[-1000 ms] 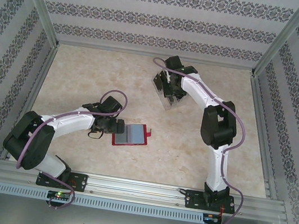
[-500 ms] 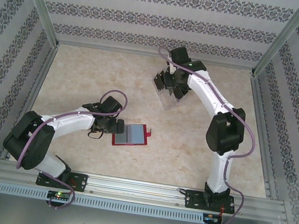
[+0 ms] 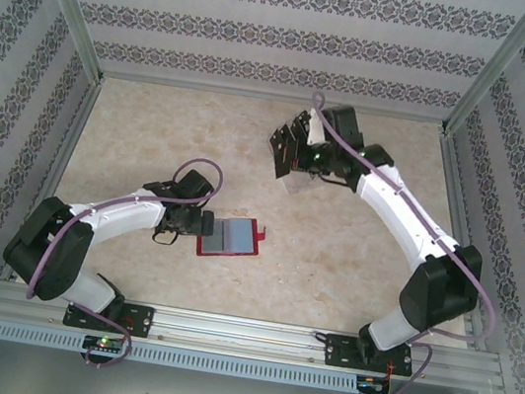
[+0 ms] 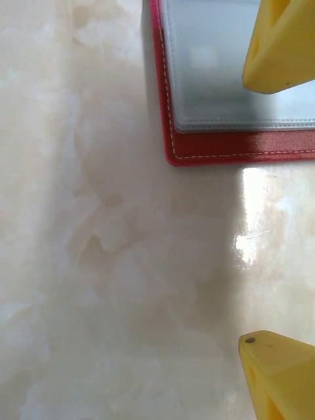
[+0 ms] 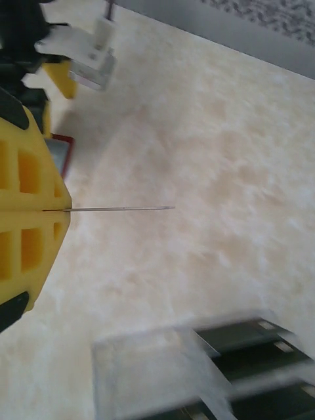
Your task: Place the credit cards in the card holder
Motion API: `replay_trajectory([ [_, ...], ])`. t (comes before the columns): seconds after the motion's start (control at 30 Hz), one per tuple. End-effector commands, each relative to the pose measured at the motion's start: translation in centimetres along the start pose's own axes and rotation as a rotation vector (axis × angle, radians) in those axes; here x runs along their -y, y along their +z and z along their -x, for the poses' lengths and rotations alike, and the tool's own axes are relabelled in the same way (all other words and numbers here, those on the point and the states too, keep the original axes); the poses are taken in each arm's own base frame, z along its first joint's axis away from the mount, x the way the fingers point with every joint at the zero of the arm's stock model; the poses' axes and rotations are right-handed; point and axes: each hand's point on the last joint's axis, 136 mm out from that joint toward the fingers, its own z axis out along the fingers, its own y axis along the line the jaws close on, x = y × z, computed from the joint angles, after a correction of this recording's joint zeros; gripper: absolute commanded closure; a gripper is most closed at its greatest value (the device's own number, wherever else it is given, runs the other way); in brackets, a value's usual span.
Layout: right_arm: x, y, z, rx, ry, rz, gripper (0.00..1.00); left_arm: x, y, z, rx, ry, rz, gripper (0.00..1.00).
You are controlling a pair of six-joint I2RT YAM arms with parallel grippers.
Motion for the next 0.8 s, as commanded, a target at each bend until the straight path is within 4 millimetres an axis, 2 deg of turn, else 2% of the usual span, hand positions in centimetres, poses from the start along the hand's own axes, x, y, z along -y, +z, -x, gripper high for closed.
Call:
replay_trajectory([
  [0.0, -2.7, 1.0, -2.6, 0.0, 0.079, 0.152, 1.0, 0.4, -1.2, -0.1, 0.011, 0.064, 0.002, 0.06],
  [0.2, -3.0, 2.9, -8.9, -0.061, 0.149, 0.186, 1.0, 1.2, -1.3, -0.7, 0.016, 0.096, -0.01, 0.06],
  [0.37, -3.0, 4.2, -12.1, -0.104, 0.178, 0.185, 1.0, 0.6, -0.6, -1.4, -0.003, 0.119, 0.053, 0.07],
  [0.53, -2.6, 5.0, -13.7, -0.118, 0.205, 0.185, 1.0, -1.7, -0.5, -2.0, -0.012, 0.112, 0.16, 0.06],
  [0.77, -2.7, 5.9, -15.0, -0.138, 0.217, 0.2, 1.0, -2.8, 0.3, -3.0, -0.034, 0.116, 0.197, 0.06],
])
